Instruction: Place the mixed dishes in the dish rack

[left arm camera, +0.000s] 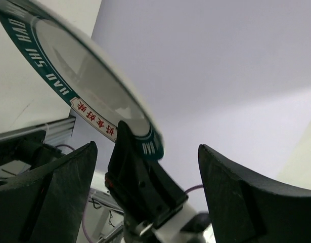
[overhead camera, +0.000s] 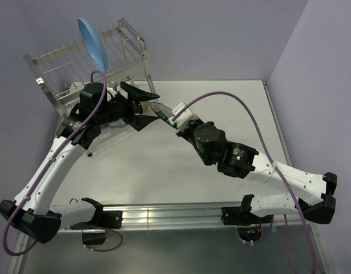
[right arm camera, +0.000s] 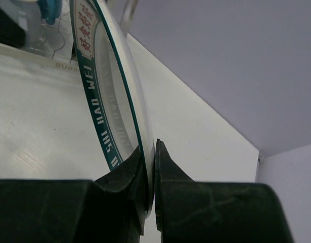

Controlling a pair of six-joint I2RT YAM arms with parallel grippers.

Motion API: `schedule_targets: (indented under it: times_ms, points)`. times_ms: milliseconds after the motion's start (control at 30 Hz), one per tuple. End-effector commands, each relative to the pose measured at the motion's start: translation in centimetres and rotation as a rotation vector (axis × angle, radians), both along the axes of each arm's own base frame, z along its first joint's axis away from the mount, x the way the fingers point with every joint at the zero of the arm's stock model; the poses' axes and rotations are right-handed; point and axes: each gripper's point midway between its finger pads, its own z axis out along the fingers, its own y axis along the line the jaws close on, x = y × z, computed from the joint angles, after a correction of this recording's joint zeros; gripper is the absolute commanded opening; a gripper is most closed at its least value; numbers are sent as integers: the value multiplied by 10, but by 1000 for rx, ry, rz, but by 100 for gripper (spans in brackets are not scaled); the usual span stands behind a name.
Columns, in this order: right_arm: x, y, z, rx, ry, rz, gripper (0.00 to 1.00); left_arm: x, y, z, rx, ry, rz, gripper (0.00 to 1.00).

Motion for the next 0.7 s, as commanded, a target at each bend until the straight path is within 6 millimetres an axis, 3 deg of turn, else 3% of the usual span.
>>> schedule_targets:
  times_ms: [0,133,300,367,400,433,500,600,667]
  points:
    - [-2,12,27,-8,-125,-37,0,-4,-8,-15,-31,133,-1,86]
    - [-23,44,25,-51,-191,26,0,-5,-11,-23,-50,180,-7,85]
    - [-41,56,33,-84,-318,-12,0,-8,-11,-29,-49,199,-11,80]
    - [-47,59,30,-101,-335,-18,0,-10,-10,-23,-92,182,-10,69]
    - [-47,61,25,-119,-332,-25,0,-11,-10,-31,-104,191,-15,50]
    - [-46,58,21,-130,-321,-46,0,-11,-10,-16,-152,125,-30,33]
    - [-46,55,18,-111,-312,-72,0,-16,-12,-19,-183,131,-73,0]
    - [-46,49,14,-106,-284,-89,0,-19,-9,-10,-185,72,-88,0]
    - [-46,44,15,-80,-254,-105,22,-17,-4,-4,-159,9,-88,0]
